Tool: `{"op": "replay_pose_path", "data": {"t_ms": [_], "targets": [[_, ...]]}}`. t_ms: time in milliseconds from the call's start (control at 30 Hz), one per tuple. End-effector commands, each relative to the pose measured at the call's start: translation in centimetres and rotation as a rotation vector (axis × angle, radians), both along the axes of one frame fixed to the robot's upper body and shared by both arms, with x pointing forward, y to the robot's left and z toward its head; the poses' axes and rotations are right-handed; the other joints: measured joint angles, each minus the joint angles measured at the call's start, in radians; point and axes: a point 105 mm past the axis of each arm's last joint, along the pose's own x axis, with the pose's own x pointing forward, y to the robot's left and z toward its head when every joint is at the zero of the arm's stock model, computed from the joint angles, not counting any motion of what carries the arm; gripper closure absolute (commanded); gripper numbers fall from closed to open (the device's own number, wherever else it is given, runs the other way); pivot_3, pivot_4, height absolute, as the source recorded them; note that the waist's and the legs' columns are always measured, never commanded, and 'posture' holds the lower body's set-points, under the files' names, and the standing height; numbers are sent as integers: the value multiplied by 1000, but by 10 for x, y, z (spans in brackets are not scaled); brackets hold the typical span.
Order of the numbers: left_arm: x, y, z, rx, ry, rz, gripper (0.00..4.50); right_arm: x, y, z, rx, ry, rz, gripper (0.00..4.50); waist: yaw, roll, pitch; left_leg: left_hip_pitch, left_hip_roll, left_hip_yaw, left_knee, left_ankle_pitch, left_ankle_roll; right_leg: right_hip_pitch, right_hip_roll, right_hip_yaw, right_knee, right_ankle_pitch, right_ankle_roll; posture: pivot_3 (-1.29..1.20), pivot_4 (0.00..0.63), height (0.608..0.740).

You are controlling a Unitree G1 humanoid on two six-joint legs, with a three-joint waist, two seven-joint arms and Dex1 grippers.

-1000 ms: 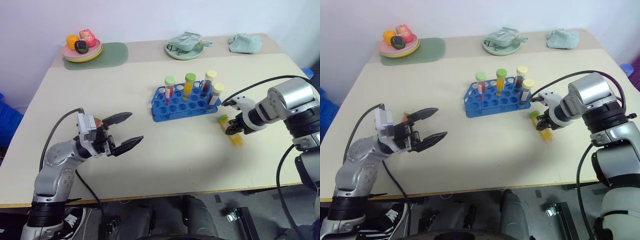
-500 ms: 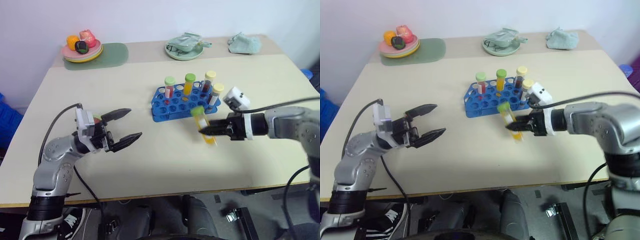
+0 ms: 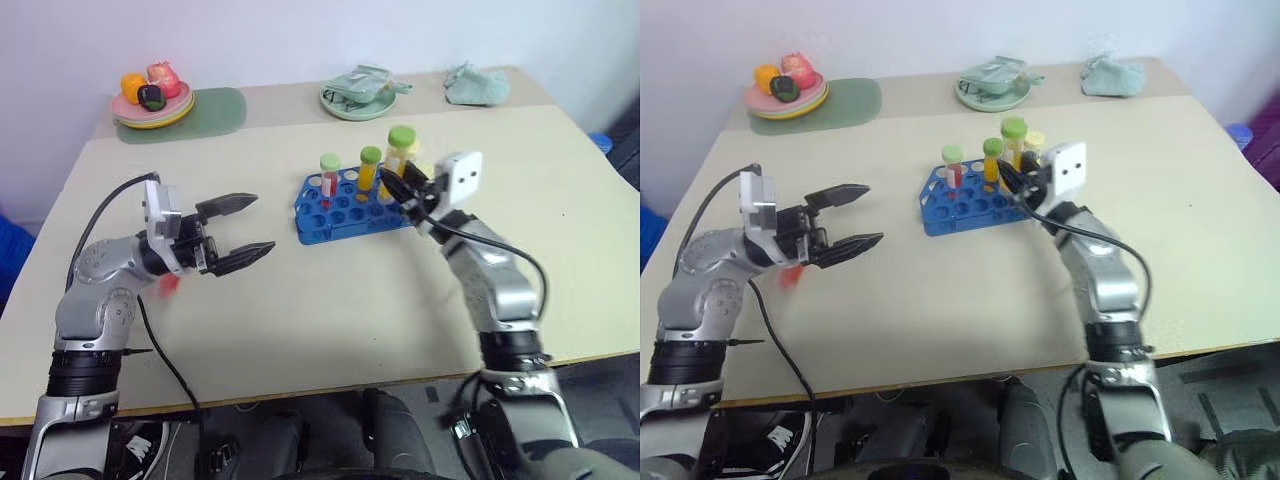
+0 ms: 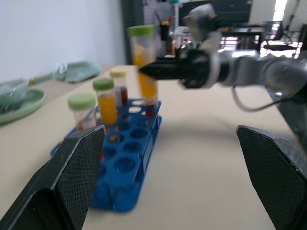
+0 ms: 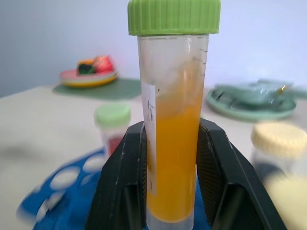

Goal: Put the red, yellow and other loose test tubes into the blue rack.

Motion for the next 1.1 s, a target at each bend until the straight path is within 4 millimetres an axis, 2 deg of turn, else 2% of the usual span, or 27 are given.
{"op": "replay_pose_path", "data": {"t_ms": [33, 300, 467, 1100], "targets": [[-4, 2, 7, 6, -33, -5, 0, 1, 6, 0, -6, -60, -7, 3699, -3, 0, 0, 0, 0, 0, 0, 0, 0, 0, 0, 0, 0, 0, 0, 0, 150, 740], [-11, 11, 4, 15, -24, 24, 0, -3, 7, -25, -25, -31, -7, 3699, -5, 1, 0, 0, 0, 0, 0, 0, 0, 0, 1, 0, 0, 0, 0, 0, 150, 740], [-12, 14, 3, 16, -22, 32, 0, -1, 3, -27, -23, -24, -24, 3699, -3, 1, 0, 1, 1, 0, 0, 0, -1, 0, 1, 0, 0, 0, 0, 0, 150, 740], [-11, 3, 15, 16, -34, 17, 0, 3, -14, -34, -60, -13, -67, 3699, -4, 1, 0, 2, 1, 0, 0, 0, -1, 1, 1, 1, 0, 0, 0, 0, 150, 740]]}}
